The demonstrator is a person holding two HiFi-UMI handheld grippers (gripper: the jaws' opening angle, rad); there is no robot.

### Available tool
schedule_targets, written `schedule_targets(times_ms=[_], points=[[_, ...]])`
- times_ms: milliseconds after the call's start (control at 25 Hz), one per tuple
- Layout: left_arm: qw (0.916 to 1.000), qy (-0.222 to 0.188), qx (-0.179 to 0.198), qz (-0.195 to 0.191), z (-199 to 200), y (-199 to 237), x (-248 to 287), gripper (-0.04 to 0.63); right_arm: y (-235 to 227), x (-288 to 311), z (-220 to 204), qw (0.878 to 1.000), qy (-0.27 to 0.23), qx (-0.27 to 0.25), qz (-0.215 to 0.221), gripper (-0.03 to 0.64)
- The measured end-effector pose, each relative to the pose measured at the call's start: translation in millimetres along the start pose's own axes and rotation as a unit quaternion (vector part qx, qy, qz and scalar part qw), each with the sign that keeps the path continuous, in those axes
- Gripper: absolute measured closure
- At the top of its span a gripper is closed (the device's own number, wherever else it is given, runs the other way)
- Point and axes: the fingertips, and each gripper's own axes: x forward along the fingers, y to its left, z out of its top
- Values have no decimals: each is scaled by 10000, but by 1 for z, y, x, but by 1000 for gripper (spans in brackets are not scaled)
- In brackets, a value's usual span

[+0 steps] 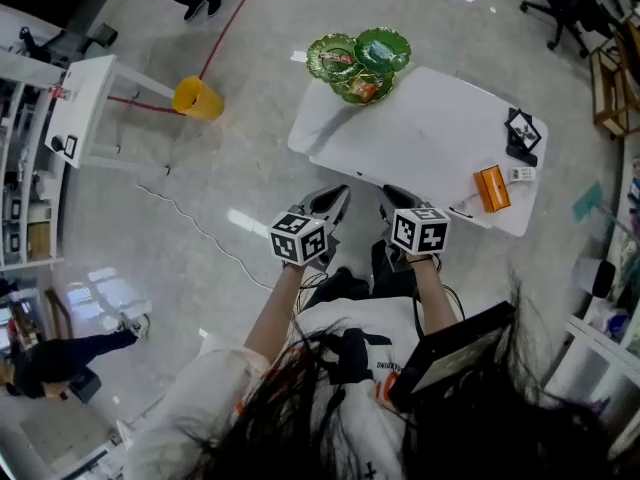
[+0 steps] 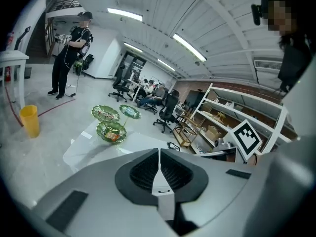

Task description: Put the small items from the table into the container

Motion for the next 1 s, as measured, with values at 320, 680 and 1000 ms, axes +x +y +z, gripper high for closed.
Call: schedule_targets(times_ms=[320, 680, 1000], points=[[9997, 0, 126, -222, -32, 2, -56, 584, 42, -24, -38, 9995, -222, -65, -212, 535], [9986, -105, 283, -436, -62, -9, -108, 584, 75, -63, -72, 9973, -544, -115, -486, 535], [9945, -98, 795, -669, -72, -36, -129, 584, 91, -84, -93, 9959, -666, -181, -576, 551]])
